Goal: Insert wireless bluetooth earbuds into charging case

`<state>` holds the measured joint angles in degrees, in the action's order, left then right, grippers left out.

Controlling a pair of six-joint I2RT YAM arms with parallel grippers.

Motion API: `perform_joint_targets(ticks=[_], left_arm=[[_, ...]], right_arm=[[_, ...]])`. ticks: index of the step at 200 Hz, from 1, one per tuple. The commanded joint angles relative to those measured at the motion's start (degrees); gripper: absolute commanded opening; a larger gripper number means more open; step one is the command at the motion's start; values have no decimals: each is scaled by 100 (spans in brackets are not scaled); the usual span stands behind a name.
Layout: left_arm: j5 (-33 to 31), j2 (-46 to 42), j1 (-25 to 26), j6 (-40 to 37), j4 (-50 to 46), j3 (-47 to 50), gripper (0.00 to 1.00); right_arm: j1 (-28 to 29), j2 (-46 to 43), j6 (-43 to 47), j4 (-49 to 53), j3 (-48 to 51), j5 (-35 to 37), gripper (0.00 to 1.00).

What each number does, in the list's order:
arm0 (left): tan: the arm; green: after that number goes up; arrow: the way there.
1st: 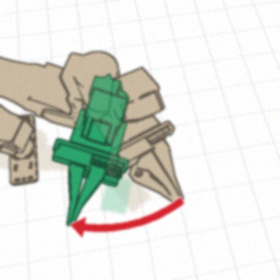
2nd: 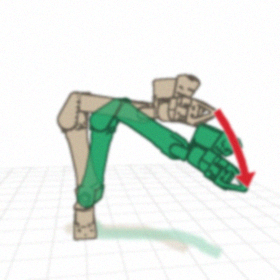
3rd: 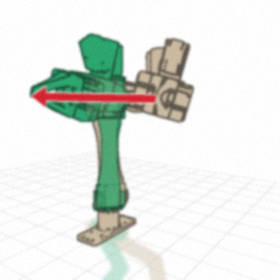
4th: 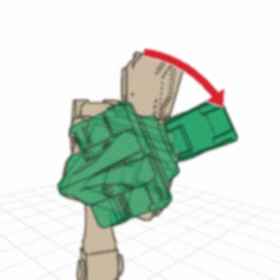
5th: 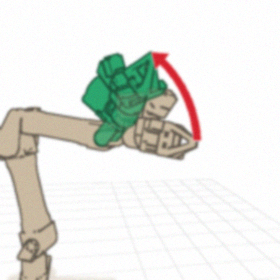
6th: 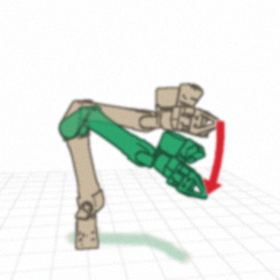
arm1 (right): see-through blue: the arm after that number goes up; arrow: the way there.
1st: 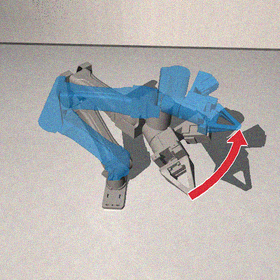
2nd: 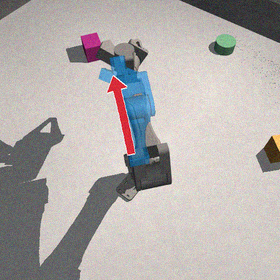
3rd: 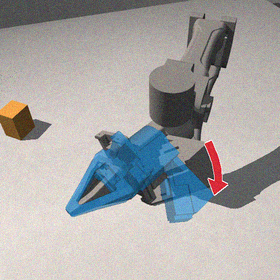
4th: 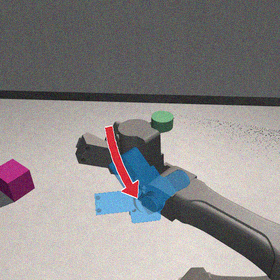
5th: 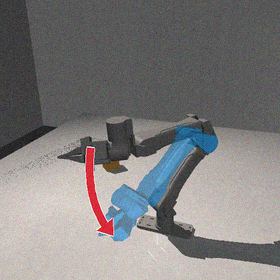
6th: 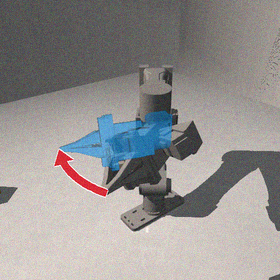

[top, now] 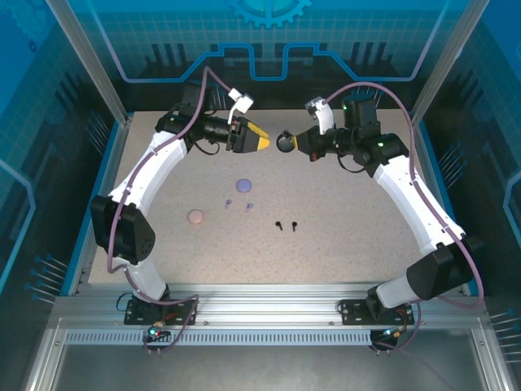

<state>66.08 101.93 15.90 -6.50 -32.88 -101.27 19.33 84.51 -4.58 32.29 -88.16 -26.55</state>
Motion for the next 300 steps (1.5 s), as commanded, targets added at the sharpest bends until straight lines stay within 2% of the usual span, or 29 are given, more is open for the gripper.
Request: perform_joint_targets(ticks=[1, 26, 94, 157, 238, 300], left_arm=[[274, 133, 58, -719, -956, -427, 62], [272, 240, 130, -904, -1254, -603, 62], [203, 353, 251, -958, -1279, -622, 61], [219, 415, 282, -972, -1291, -628, 54], [241, 476, 313, -979, -1282, -685, 42], [249, 490, 335, -999, -1291, -710, 24]], right_arm=[[13, 129, 208, 234, -264, -351, 0], [79, 238, 218, 242, -344, -356, 0], [254, 406, 120, 85, -443, -386, 0], [361, 455, 60, 28, -468, -359, 0], [444, 528, 15, 9, -561, -366, 0], [492, 531, 7, 6, -570, -332, 0]])
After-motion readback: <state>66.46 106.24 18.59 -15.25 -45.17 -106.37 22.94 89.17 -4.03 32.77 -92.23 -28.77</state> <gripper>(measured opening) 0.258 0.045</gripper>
